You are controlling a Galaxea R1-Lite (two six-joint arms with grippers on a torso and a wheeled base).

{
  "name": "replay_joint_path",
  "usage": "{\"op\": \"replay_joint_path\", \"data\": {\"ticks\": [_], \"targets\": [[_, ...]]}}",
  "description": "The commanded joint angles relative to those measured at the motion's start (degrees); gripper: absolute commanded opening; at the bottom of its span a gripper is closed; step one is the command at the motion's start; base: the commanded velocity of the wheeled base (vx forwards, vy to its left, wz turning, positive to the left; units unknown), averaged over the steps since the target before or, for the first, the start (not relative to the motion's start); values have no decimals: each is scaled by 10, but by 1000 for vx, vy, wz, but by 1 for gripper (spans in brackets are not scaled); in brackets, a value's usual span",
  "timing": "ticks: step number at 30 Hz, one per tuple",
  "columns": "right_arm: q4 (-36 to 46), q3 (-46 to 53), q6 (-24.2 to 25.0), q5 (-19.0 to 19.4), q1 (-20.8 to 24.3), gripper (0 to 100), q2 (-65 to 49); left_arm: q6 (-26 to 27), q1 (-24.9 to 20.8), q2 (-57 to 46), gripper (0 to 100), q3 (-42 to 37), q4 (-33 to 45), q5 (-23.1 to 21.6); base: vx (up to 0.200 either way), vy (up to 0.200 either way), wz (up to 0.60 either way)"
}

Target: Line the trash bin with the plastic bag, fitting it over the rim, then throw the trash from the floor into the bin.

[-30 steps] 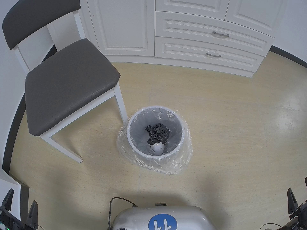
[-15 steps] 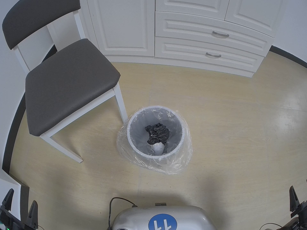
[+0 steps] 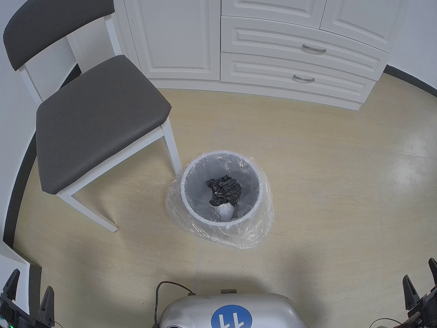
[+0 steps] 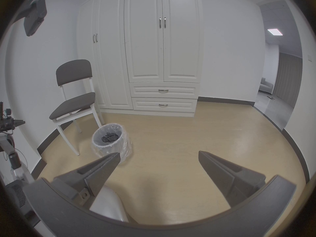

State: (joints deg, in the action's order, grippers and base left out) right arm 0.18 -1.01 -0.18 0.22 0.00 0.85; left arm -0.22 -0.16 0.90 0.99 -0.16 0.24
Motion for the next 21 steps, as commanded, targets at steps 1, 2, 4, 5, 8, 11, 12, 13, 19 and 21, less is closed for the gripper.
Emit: {"op": "replay_joint_path", "data": {"ticks": [1,2,4,5,8,11,12,13,19,21], "targets": [[0,9,0,1,0,100,-9,-5,0,-8,100,-10,-1,-1,0,0,0],[0,9,1,1,0,100,-9,-6,0,-8,100,-10,-1,-2,0,0,0],[0,9,3,1,1,100,-9,-7,0,-8,100,-9,-1,-2,0,0,0],[0,9,3,1,1,100,-9,-7,0,-8,100,-9,-1,-2,0,0,0],[-1,9,13,0,2,100,-9,-14,0,-8,100,-9,-2,-2,0,0,0],[0,9,10,0,1,100,-9,-16,0,-8,100,-10,-2,0,0,0,0],[-1,9,10,0,1,100,-9,-10,0,-8,100,-10,-2,1,0,0,0],[-1,9,10,0,1,100,-9,-7,0,-8,100,-10,-1,1,0,0,0],[-1,9,12,0,1,100,-9,-2,0,-8,100,-10,-1,0,0,0,0],[-1,9,12,0,1,100,-9,-2,0,-8,100,-10,0,0,0,0,0]]}}
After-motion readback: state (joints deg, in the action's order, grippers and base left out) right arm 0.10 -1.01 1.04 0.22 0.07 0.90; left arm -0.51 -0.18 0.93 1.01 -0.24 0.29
